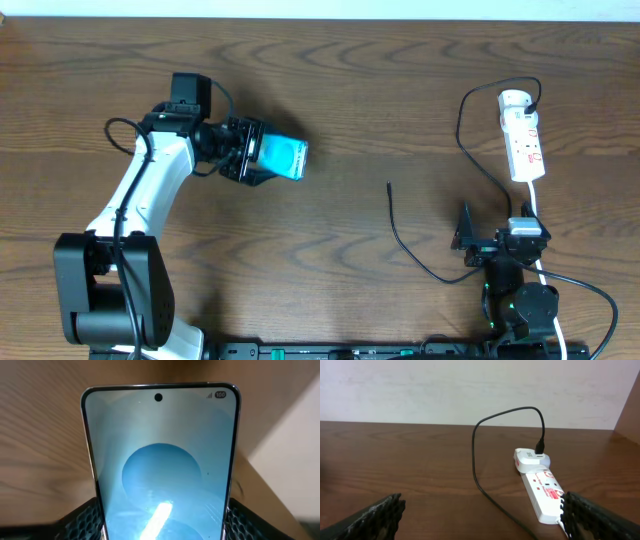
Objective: Plug charger to phone and switch on socket
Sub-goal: 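Lift the phone with the left gripper and turn it upright, then move the right gripper toward the phone held by the left gripper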
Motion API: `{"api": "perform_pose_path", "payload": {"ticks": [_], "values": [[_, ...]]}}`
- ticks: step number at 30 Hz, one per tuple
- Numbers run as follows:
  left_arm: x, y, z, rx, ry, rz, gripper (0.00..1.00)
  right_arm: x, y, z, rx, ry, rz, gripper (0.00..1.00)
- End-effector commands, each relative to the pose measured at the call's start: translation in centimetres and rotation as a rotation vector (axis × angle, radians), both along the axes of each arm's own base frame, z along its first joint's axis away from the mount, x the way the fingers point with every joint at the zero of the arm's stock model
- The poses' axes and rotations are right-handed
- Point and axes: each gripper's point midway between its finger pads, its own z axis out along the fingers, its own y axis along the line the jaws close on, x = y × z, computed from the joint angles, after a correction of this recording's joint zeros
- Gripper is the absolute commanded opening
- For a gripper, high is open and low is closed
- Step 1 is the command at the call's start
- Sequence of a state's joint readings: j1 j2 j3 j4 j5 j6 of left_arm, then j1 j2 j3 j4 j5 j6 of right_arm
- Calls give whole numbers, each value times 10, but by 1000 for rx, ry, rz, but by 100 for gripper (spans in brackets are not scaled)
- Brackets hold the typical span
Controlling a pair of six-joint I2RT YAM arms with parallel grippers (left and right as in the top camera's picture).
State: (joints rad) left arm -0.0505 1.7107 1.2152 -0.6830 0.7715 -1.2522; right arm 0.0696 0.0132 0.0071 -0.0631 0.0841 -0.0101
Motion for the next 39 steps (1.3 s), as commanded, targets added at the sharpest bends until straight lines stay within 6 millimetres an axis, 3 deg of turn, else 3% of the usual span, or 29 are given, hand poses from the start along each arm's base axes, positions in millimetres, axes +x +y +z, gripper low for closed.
{"api": "perform_pose_path", "payload": {"ticks": [1, 10, 16, 28, 31, 35, 39], "values": [[-1, 30, -16, 213, -16, 32, 7, 0, -1, -1, 12, 3, -9, 99], [-9, 46, -26, 317, 22, 49, 7, 0, -1, -1, 12, 3, -9, 99], [-24, 61, -34, 405, 90, 56, 7, 0, -1, -1, 12, 3, -9, 99], [-34, 61, -36, 411, 126, 34, 7, 0, -2, 0, 12, -1, -11, 99], [-34, 61, -36, 411, 116, 16, 8, 1, 5, 16, 78, -66, 27, 99], [-34, 61, -36, 411, 115, 15, 7, -5, 30, 55, 131, -203, 182, 99], [-33, 60, -36, 411, 112, 15, 7, -8, 37, 68, 185, -171, 220, 99]]}}
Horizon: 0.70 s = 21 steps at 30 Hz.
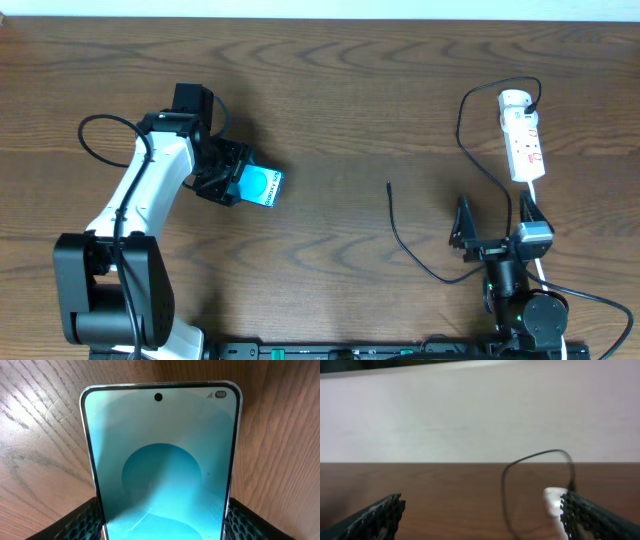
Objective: Plug charger to phone and switch on socket
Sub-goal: 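Move the right gripper toward the phone held by the left gripper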
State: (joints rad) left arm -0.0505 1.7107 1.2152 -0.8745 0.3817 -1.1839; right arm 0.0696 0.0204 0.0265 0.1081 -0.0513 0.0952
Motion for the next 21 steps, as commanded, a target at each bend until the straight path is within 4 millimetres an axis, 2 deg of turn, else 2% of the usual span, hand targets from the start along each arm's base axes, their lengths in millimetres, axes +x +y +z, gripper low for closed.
{"api": "perform_pose_path", "payload": {"ticks": [1, 5, 10, 11, 13, 18, 21], "values": [[-2, 1, 6, 9, -20, -13, 7, -4, 15, 17, 61, 40, 95, 99], [-2, 1, 6, 9, -21, -13, 7, 7, 30, 20, 55, 222, 173, 99], [-2, 1, 6, 9, -21, -13, 7, 37, 58, 38, 82, 394, 325, 99], [-2, 1, 6, 9, -21, -13, 7, 48, 70, 43, 119, 472, 390, 99], [-2, 1, 6, 9, -21, -13, 7, 58, 88, 48, 170, 580, 493, 99], [-2, 1, 6, 9, -21, -13, 7, 68, 135, 55, 300, 792, 836, 99], [-2, 1, 6, 9, -21, -13, 7, 80, 148, 45, 367, 847, 943, 99]]}}
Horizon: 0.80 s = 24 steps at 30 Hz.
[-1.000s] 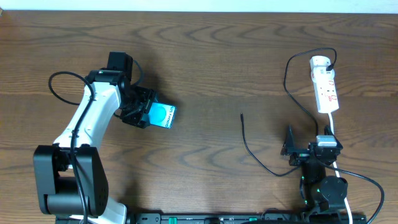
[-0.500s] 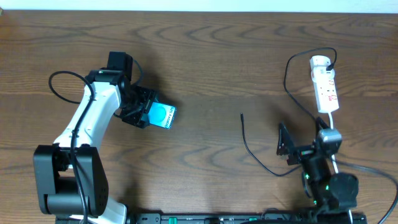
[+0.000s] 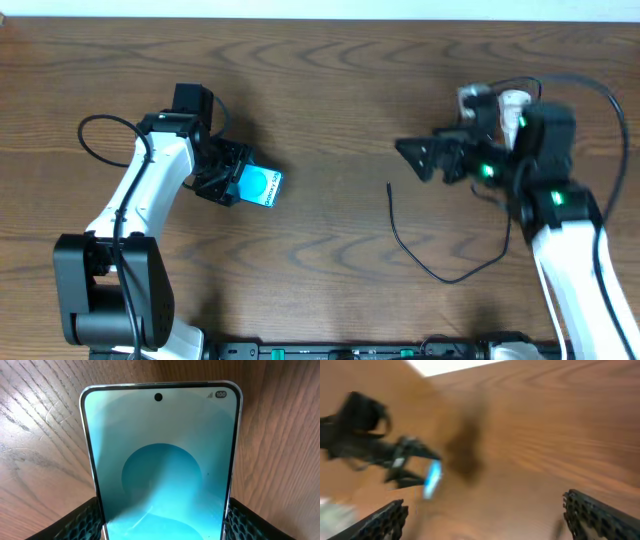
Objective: Plug charger to phone and switch on socket
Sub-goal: 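Move the right gripper toward the phone held by the left gripper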
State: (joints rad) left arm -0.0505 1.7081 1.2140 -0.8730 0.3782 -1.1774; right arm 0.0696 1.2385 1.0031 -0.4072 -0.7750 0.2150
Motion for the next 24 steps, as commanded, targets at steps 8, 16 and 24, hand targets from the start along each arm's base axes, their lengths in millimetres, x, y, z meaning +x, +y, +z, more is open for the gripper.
{"api": "perform_pose_path", "payload": {"ticks": [8, 16, 24], "values": [[-1, 1, 5, 5, -19, -7, 7, 21, 54, -61, 296, 412, 170, 99], [-1, 1, 5, 9, -19, -7, 7, 22, 92, -85, 190, 423, 124, 99], [-3, 5, 0, 115, -14, -1, 7, 17, 114, -97, 118, 433, 72, 99]]}}
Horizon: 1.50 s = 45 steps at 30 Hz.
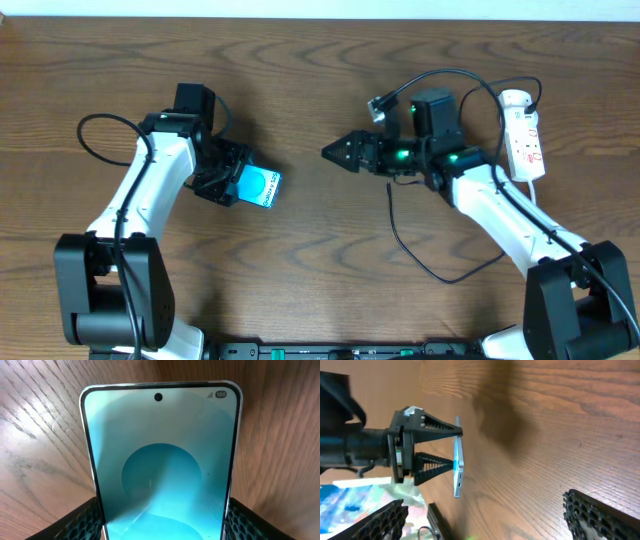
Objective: Plug charger to phone and switch on socket
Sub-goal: 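Move the right gripper toward the phone held by the left gripper, then grasp the phone's bottom end with the right gripper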
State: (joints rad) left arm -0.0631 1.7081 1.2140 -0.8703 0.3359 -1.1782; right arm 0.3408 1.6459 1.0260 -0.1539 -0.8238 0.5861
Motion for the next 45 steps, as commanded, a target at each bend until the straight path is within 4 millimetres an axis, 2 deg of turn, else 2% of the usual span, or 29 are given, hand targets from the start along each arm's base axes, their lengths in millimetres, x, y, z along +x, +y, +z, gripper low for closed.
{"api": "perform_pose_path", "payload": {"ticks": [1, 6, 15, 22, 33, 45], "values": [[-4, 2, 2, 90, -6, 18, 7, 6, 3, -1, -38, 4, -55, 99], [-4, -8, 1, 120, -5, 63, 7, 6, 3, -2, -36, 22, -64, 99], [9, -30, 4, 94, -69, 57, 7, 5, 2, -4, -35, 56, -87, 99], [14, -48, 9, -9, -71, 90, 7, 7, 4, -1, -25, 44, -86, 99], [20, -77, 22, -185, -79, 79, 7, 0, 29, 21, 67, -4, -11, 99], [20, -87, 28, -258, -60, 99, 7, 0, 30, 23, 76, -11, -5, 99]]}}
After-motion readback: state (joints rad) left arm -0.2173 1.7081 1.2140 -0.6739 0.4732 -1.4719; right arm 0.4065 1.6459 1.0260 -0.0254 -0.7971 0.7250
